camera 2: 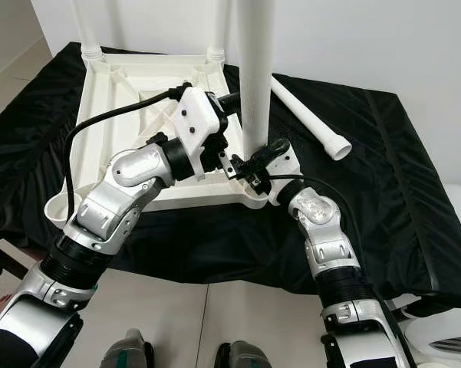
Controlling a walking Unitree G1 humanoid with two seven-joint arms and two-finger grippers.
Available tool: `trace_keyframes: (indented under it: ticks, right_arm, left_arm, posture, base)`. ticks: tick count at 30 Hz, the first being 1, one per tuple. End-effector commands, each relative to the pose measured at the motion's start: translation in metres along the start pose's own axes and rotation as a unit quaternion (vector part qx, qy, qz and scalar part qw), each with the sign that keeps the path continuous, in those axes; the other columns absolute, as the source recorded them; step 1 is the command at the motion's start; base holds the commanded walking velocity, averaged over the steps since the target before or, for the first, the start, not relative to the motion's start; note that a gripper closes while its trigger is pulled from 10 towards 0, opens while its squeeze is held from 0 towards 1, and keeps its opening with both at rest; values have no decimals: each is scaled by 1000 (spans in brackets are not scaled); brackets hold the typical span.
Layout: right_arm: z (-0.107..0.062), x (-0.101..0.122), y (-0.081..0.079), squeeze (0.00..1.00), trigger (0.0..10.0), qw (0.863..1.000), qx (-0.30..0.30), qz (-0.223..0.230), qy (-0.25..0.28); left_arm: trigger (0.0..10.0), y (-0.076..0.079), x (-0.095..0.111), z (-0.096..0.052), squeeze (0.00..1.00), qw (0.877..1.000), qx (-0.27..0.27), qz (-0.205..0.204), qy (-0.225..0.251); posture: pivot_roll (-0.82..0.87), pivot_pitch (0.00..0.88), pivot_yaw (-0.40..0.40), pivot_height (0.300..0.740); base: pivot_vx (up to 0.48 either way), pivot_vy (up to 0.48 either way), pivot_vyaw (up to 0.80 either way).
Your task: Building children table
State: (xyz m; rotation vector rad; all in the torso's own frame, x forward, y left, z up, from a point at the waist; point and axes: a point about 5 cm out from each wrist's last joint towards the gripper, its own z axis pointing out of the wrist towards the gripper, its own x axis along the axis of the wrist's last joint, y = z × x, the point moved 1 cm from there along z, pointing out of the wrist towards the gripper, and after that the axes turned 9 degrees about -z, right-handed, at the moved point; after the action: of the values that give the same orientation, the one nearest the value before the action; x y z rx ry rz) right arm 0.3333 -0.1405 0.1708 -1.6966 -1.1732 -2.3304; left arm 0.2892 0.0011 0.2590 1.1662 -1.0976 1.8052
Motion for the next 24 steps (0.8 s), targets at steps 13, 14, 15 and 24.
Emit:
trace_keyframes:
  ticks: [13,14,15,24]
  right_arm:
    - [-1,0,4,0,10000,1000,-1,-12,4]
    - [-1,0,4,0,10000,1000,-1,-12,4]
    - [-1,0,4,0,10000,1000,-1,-12,4]
    - [-1,0,4,0,10000,1000,2,-15,6]
  left_arm:
    - [10000,-12,6,3,0,999,40,-4,-18]
    - [10000,-12,6,3,0,999,40,-4,-18]
    - [10000,-12,6,3,0,999,40,-4,-18]
    - [8706,-17,25,6,0,999,45,-22,17]
  posture:
    - [50,0,-67,740]
    - [50,0,-67,740]
    - [50,0,-67,740]
    - [52,0,-73,740]
  base:
    - [0,0,0]
    - [0,0,0]
    - [0,0,0]
    - [0,0,0]
